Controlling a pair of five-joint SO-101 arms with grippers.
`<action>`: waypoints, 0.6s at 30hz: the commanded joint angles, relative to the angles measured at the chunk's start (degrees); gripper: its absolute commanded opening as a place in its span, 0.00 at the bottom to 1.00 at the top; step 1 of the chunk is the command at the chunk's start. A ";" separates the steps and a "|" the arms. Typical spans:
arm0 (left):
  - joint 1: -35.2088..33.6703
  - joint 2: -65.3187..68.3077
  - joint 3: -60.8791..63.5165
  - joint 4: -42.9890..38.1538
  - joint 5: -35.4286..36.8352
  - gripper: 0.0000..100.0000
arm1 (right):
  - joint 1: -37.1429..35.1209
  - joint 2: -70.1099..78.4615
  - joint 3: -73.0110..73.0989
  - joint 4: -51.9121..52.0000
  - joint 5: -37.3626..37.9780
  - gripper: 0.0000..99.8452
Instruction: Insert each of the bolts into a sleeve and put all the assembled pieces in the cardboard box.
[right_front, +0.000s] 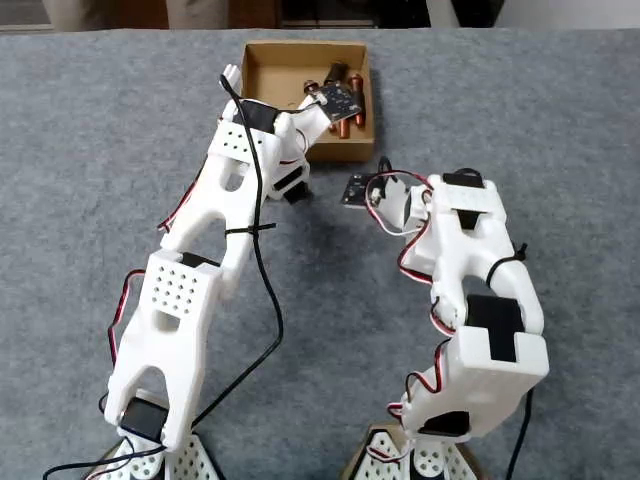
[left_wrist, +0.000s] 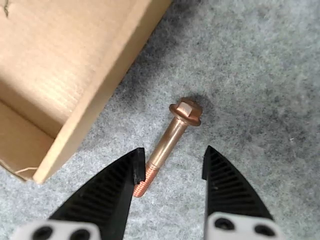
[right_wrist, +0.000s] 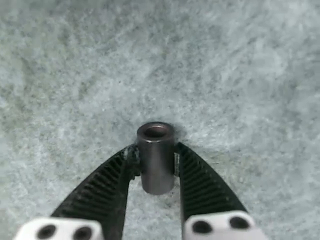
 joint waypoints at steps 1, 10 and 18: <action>-0.09 -0.31 -2.90 -0.18 -0.62 0.13 | 0.75 -0.13 0.40 -2.64 -4.22 0.05; 2.55 -0.04 -2.37 -0.18 -5.71 0.09 | 0.57 -1.27 4.00 -8.00 -7.47 0.05; 3.87 4.26 -2.90 0.44 -7.65 0.09 | 0.66 -1.27 4.00 -8.00 -7.47 0.05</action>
